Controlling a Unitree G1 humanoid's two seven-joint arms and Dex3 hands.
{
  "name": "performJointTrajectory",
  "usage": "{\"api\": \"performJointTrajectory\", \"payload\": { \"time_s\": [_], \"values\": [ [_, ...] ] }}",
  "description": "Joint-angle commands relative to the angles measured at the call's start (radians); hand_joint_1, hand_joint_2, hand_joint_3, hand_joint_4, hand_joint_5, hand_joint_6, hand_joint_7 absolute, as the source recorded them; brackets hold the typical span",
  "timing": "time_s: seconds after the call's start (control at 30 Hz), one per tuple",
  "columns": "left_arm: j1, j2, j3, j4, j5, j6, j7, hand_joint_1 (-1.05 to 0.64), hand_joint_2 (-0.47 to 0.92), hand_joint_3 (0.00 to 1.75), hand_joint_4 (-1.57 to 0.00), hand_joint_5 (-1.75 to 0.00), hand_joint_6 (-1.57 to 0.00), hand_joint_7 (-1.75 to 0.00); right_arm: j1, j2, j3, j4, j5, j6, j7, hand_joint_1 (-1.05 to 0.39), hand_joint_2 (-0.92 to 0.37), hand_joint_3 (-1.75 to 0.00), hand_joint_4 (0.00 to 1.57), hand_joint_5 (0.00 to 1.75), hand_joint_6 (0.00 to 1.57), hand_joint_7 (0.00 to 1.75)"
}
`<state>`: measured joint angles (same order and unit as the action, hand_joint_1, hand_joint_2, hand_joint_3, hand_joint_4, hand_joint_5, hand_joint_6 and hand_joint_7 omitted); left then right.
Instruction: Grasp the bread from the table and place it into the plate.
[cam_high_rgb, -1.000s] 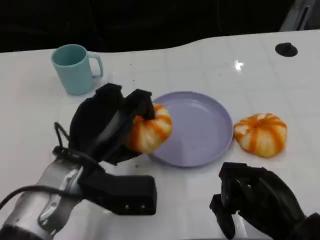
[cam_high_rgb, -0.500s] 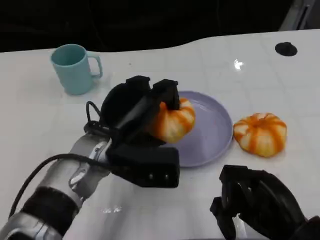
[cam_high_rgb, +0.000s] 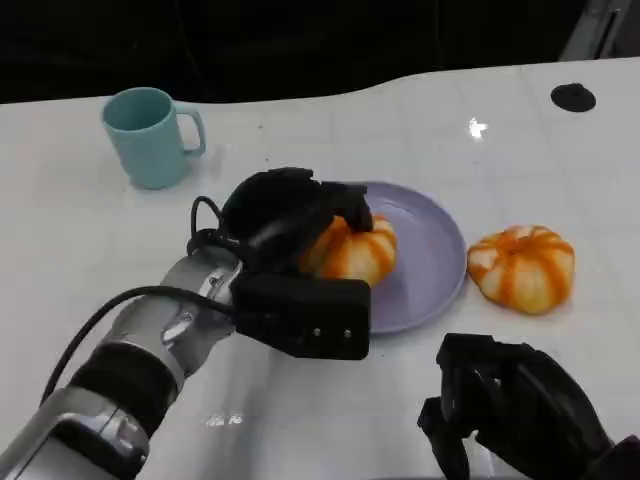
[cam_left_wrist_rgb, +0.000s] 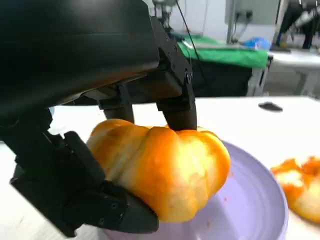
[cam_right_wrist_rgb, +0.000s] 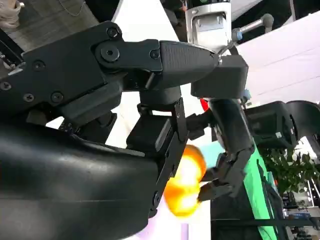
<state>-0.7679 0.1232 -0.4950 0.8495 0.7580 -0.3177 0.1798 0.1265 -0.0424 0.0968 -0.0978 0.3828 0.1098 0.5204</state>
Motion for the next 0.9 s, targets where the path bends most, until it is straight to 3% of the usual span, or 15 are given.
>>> {"api": "performJointTrajectory", "payload": {
  "time_s": [0.03, 0.13, 0.27, 0.47, 0.7, 0.83, 0.9],
  "values": [
    [-0.017, 0.026, -0.021, -0.043, 0.000, 0.045, -0.096, -0.61, 0.92, 0.30, -0.27, -0.42, -0.31, -0.01, 0.012, -0.005, -0.005, -0.019, 0.009, 0.001, -0.002, -0.93, -0.81, -0.58, 1.22, 1.63, 1.05, 1.52],
    [-0.008, 0.040, -0.033, -0.083, 0.005, 0.077, -0.158, -0.81, 0.92, 0.45, -0.04, -0.31, -0.13, 0.00, 0.013, -0.006, -0.007, -0.021, 0.011, 0.003, -0.004, -0.93, -0.80, -0.59, 1.22, 1.63, 1.05, 1.51],
    [0.010, 0.064, -0.040, -0.137, 0.009, 0.097, -0.203, -0.91, 0.92, 0.54, 0.00, -0.19, -0.09, 0.00, 0.011, -0.007, -0.009, -0.021, 0.008, 0.003, -0.006, -0.92, -0.80, -0.59, 1.22, 1.64, 1.05, 1.51],
    [0.074, 0.112, -0.024, -0.256, -0.011, 0.099, -0.248, -0.92, 0.92, 0.56, -0.02, -0.21, -0.10, -0.02, 0.009, -0.009, -0.011, -0.022, 0.013, 0.006, -0.004, -0.91, -0.81, -0.60, 1.22, 1.63, 1.04, 1.53],
    [0.195, 0.164, 0.055, -0.429, -0.131, 0.058, -0.292, -0.86, 0.92, 0.50, -0.02, -0.46, -0.21, -0.05, 0.012, -0.009, -0.011, -0.031, 0.019, 0.016, -0.005, -0.92, -0.80, -0.58, 1.22, 1.63, 1.03, 1.53],
    [0.273, 0.171, 0.123, -0.509, -0.259, 0.029, -0.331, -0.75, 0.92, 0.44, -0.15, -0.59, -0.28, -0.08, 0.012, -0.007, -0.008, -0.031, 0.012, 0.015, -0.008, -0.93, -0.81, -0.57, 1.22, 1.64, 1.04, 1.52],
    [0.336, 0.166, 0.171, -0.559, -0.362, 0.019, -0.362, -0.71, 0.92, 0.40, -0.27, -0.82, -0.37, -0.09, 0.012, -0.006, -0.006, -0.031, 0.006, 0.011, -0.010, -0.93, -0.81, -0.56, 1.22, 1.64, 1.04, 1.52]
  ]
}}
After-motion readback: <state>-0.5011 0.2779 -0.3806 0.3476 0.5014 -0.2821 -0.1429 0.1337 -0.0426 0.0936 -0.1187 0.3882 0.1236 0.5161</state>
